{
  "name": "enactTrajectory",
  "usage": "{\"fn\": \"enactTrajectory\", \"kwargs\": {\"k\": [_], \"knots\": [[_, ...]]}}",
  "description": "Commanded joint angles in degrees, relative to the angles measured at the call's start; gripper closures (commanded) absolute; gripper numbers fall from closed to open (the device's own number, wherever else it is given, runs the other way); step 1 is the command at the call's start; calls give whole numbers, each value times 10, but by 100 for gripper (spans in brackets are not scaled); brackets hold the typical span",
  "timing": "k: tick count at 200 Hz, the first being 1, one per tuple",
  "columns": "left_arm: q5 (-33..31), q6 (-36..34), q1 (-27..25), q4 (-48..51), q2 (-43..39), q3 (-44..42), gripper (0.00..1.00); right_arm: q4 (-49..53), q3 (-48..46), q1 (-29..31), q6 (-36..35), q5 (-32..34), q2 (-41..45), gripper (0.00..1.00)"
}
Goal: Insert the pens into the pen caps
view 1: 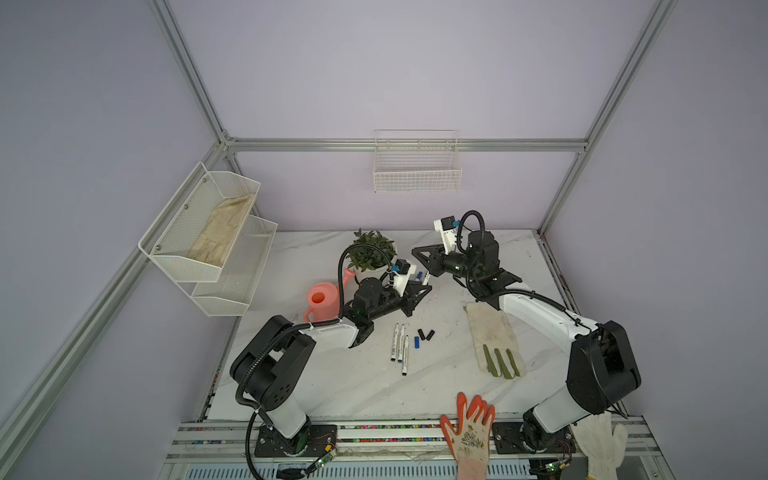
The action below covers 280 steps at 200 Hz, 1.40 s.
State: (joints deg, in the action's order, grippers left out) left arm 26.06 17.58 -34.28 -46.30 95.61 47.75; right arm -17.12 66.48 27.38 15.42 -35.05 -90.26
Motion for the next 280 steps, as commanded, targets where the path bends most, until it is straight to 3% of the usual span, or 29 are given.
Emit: {"fn": "enactTrajectory", "kwargs": {"k": [1,27,59,73,92,127,180,213,248,280], "knots": [[-155,105,102,-249,-44,159,100,153,-55,8,-20,-69,-4,100],[-143,58,99,-201,-55,162,100,167,-46,8,-27,-136,-24,100],[-211,-132,57,-139,-77,161,100,235,-16,13,-62,-173,-58,100],[-237,-173,47,-150,-75,164,100,255,-8,14,-76,-165,-63,100],[-270,-159,49,-196,-64,170,100,272,-1,14,-83,-160,-69,100],[-280,-59,74,-237,-43,218,100,300,7,20,-95,-154,-83,100],[-254,-13,75,-266,-9,302,100,298,0,33,-100,-131,-97,100],[-287,-4,83,-282,-8,326,100,287,-14,34,-84,-118,-104,100],[-312,25,111,-287,-26,310,100,284,-11,24,-81,-116,-98,100],[-265,1,110,-224,-58,252,100,233,-17,-17,-38,-153,-73,100]]}}
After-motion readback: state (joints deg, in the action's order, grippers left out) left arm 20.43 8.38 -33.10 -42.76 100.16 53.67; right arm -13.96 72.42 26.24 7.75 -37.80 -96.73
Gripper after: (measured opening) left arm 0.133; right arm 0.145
